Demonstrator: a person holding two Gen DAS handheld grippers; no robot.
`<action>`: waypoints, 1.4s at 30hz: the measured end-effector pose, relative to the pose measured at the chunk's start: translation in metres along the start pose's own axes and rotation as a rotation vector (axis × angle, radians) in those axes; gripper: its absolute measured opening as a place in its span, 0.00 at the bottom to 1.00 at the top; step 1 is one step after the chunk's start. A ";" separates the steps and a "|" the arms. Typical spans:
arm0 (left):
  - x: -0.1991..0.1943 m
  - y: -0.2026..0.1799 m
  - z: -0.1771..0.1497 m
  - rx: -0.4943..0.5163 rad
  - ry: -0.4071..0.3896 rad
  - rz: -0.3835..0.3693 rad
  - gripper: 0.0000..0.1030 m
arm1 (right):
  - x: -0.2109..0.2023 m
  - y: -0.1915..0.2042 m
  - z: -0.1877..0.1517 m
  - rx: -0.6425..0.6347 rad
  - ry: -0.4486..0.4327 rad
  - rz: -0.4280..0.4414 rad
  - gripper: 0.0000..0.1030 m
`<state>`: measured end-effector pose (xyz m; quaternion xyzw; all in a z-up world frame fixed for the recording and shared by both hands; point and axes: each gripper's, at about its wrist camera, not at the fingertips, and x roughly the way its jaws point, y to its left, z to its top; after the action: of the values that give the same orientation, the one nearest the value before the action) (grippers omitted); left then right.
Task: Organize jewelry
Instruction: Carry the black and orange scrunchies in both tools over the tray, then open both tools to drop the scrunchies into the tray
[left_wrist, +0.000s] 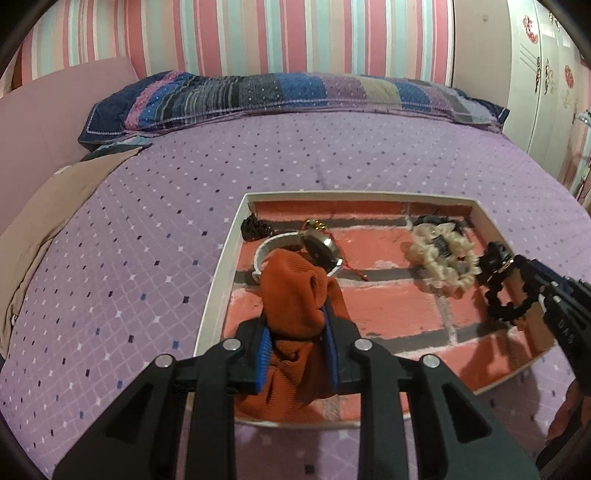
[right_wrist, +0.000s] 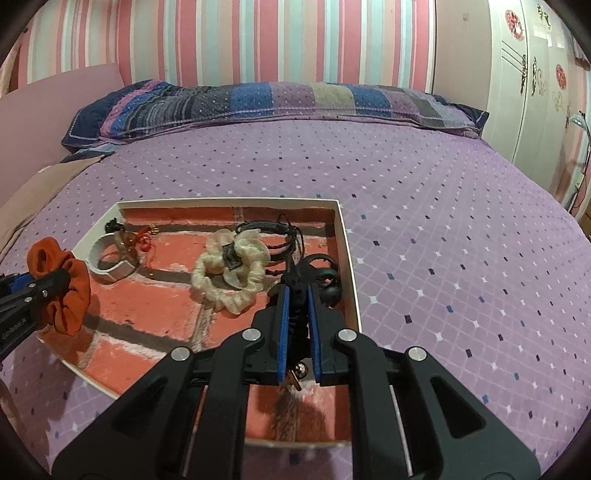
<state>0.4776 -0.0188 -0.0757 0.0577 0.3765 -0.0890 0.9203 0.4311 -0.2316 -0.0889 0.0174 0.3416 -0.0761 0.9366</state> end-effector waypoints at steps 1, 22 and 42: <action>0.004 0.001 0.001 0.000 0.004 0.001 0.24 | 0.004 0.000 0.000 -0.002 0.005 -0.003 0.10; 0.046 0.000 0.007 0.031 0.044 -0.021 0.39 | 0.052 0.005 0.003 -0.034 0.123 -0.013 0.35; -0.039 0.024 -0.014 0.013 -0.023 -0.044 0.66 | -0.050 0.004 -0.005 -0.039 0.013 0.070 0.96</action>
<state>0.4459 0.0118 -0.0576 0.0542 0.3668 -0.1124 0.9219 0.3906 -0.2204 -0.0608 0.0115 0.3485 -0.0363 0.9365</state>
